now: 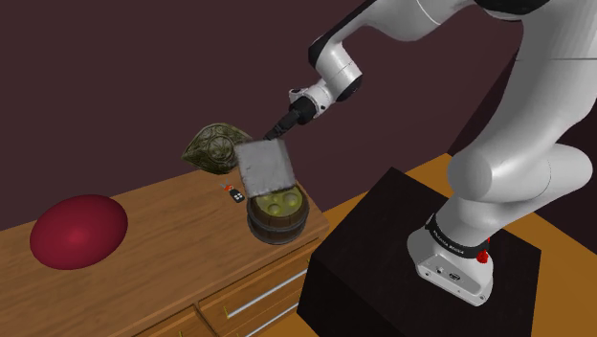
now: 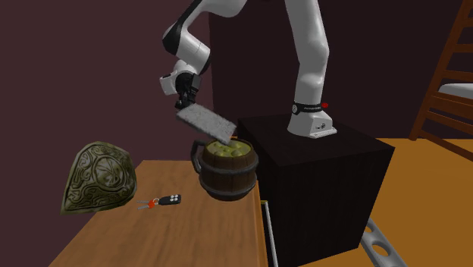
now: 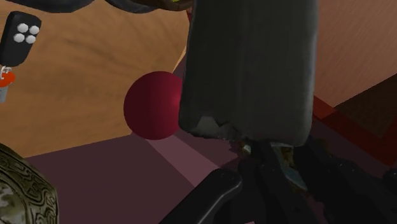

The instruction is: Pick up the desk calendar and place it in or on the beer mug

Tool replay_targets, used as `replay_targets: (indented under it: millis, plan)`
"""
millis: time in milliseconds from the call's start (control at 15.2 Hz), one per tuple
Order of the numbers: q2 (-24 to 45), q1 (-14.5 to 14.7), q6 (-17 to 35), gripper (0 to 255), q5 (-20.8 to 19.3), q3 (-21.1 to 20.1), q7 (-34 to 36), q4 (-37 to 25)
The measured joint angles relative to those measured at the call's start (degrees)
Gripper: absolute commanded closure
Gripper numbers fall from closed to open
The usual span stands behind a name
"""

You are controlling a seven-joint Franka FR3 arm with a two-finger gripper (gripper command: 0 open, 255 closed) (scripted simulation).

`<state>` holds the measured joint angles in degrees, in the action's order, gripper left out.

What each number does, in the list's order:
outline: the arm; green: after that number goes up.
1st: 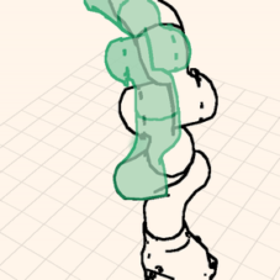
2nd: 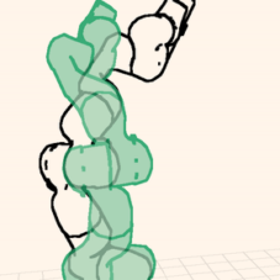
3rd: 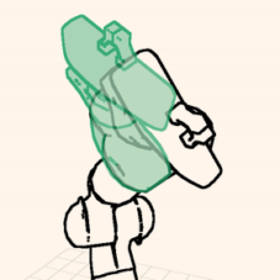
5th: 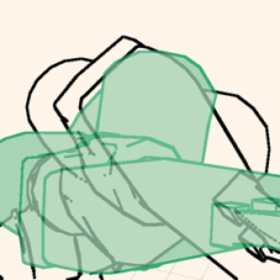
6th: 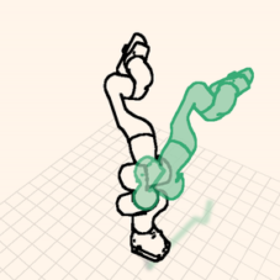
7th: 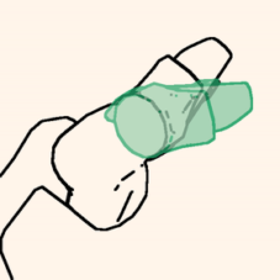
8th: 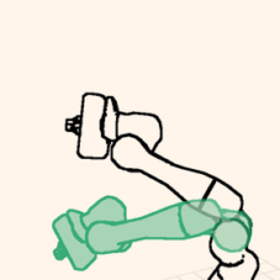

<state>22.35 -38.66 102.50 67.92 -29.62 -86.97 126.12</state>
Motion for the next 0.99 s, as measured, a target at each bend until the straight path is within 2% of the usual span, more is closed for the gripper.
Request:
replay_targets:
  millis: [528,990]
  plan:
    - [5.63,1.57,2.76,255,-3.26,1.68,-3.62,-0.48]
    - [8.87,2.91,4.13,255,-1.44,2.78,-5.52,-1.89]
